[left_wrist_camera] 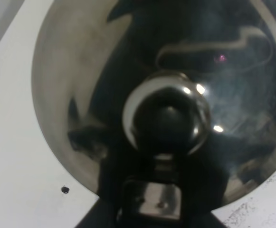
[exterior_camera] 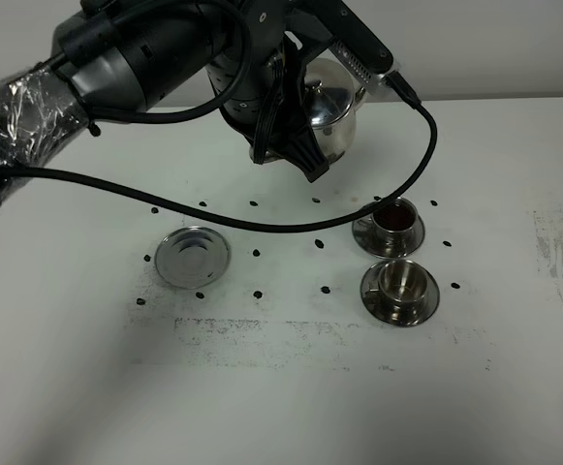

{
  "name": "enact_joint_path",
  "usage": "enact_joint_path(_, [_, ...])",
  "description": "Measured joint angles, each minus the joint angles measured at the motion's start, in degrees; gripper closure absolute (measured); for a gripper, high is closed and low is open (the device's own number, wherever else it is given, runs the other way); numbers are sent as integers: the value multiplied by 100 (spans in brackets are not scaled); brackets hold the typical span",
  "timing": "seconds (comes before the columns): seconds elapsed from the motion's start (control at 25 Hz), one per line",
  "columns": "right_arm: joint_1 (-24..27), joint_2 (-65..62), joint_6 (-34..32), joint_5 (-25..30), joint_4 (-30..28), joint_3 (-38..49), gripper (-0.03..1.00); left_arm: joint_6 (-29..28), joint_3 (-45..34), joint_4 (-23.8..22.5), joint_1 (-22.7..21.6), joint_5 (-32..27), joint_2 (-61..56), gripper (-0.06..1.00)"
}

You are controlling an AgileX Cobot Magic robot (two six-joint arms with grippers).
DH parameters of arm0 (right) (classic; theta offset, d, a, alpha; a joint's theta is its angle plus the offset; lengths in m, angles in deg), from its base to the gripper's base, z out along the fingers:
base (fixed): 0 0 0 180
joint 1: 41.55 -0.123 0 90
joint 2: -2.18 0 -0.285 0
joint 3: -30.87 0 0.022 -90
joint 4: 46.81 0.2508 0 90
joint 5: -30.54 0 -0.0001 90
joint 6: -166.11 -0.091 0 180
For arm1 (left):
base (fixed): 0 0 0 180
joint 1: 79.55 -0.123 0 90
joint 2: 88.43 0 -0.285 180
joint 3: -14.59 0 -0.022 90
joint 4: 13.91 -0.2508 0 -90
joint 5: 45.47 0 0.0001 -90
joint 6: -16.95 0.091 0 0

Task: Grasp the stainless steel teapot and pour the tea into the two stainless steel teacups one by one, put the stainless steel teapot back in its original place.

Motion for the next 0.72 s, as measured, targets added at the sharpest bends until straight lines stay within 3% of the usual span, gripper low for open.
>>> enact_joint_path(0.72, [0,0,0,0,0,0,49,269,0,403,11,243,-270,76])
